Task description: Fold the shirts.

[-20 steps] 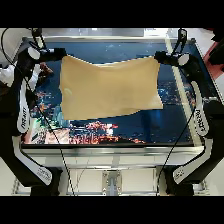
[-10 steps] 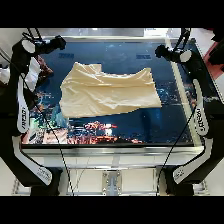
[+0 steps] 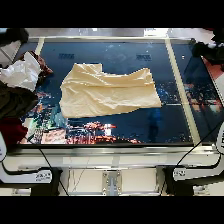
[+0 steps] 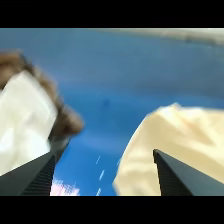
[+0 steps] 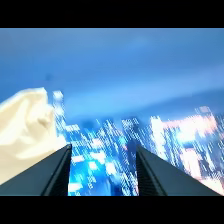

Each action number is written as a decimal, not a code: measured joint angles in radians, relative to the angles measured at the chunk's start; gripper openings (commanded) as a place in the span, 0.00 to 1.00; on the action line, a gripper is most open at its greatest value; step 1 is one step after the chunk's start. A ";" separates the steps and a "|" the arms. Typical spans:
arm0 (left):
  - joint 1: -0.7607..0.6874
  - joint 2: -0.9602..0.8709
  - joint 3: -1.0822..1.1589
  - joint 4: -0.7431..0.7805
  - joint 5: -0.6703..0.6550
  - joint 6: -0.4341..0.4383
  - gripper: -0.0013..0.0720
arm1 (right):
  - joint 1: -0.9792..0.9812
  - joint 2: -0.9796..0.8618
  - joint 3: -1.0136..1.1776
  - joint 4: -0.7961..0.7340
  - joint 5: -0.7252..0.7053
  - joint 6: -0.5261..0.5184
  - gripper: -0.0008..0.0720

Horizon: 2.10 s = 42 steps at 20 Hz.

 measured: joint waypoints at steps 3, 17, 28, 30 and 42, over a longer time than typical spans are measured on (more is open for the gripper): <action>0.120 0.193 -0.472 -0.102 -0.050 0.015 0.96 | -0.068 0.021 -0.079 0.041 0.116 -0.040 0.63; 0.161 0.084 -1.214 -0.916 0.262 0.359 0.70 | -0.093 0.056 -0.267 0.288 0.147 -0.160 0.63; -0.002 -0.029 -1.054 -0.999 0.343 0.406 0.03 | -0.094 0.091 -0.315 0.270 0.234 -0.169 0.62; -0.009 -0.034 -1.019 -1.004 0.339 0.406 0.03 | -0.094 0.092 -0.406 0.248 0.261 -0.170 0.65; -0.016 -0.038 -0.953 -1.011 0.264 0.406 0.04 | -0.008 -0.040 -0.805 0.545 -0.179 -0.379 0.75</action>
